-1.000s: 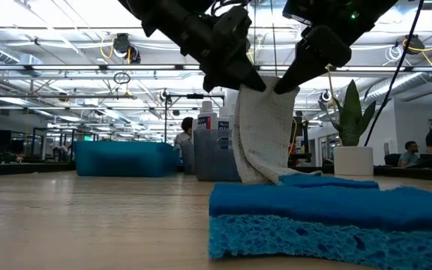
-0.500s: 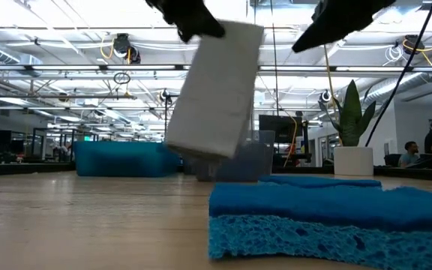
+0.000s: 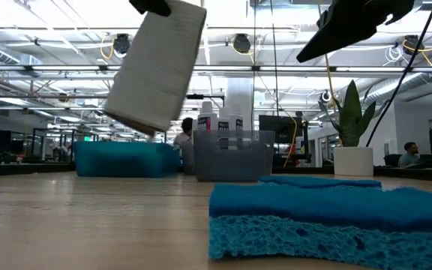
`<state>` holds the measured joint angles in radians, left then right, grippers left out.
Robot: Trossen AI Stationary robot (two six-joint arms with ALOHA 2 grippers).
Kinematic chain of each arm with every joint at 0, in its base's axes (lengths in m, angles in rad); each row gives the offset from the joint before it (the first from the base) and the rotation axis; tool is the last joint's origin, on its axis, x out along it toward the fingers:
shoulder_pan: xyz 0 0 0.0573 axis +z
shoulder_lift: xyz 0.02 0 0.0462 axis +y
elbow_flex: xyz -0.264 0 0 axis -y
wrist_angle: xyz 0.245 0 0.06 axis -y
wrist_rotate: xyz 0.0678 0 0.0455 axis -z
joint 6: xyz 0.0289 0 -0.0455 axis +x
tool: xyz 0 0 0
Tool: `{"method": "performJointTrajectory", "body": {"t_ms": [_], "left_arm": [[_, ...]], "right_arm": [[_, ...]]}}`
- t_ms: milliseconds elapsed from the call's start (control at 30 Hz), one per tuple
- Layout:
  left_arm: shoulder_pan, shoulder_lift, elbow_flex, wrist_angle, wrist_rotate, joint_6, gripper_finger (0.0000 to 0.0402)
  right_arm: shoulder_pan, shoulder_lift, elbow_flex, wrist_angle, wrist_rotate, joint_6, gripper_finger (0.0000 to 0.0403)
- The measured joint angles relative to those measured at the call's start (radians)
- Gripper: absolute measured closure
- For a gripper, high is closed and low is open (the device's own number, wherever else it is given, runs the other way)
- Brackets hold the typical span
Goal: Pick & Place Kitchen Items
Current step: Put the gray microfiber towel into the blue bin
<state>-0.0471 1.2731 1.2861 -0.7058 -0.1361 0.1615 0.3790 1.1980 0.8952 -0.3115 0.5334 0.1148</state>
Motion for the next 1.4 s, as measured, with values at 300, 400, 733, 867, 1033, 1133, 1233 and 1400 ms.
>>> {"method": "performJointTrajectory", "body": {"t_ms": [300, 400, 733, 867, 1033, 1133, 1233, 1400], "left_arm": [[0.090, -0.174, -0.183, 0.061, 0.038, 0.153, 0.0389], [0.190, -0.253, -0.257, 0.141, 0.060, 0.229, 0.0389], [0.672, -0.270, -0.343, 0.351, 0.207, 0.641, 0.0389], [0.819, -0.208, -0.346, 0.484, 0.231, 0.822, 0.0388], [0.987, -0.104, -0.343, 0.620, 0.482, 0.783, 0.0383], [1.027, -0.027, -0.344, 0.594, 0.543, 0.762, 0.0389], [1.031, 0.023, -0.345, 0.525, 0.559, 0.760, 0.0389], [1.002, 0.021, -0.344, 0.429, 0.562, 0.767, 0.0385]], "right_arm": [[0.000, 0.000, 0.000, 0.001, -0.010, -0.008, 0.0396], [0.000, 0.000, 0.000, 0.001, -0.009, -0.025, 0.0395], [0.000, 0.000, 0.000, -0.002, -0.010, -0.052, 0.0401], [0.000, 0.000, 0.000, -0.008, -0.010, -0.053, 0.0401], [0.000, 0.000, -0.019, 0.008, -0.008, -0.085, 0.0402], [-0.010, 0.000, -0.029, 0.016, -0.010, -0.090, 0.0401], [-0.023, 0.000, -0.029, 0.016, -0.011, -0.077, 0.0402], [-0.026, 0.000, -0.030, 0.016, -0.011, -0.077, 0.0401]]}}
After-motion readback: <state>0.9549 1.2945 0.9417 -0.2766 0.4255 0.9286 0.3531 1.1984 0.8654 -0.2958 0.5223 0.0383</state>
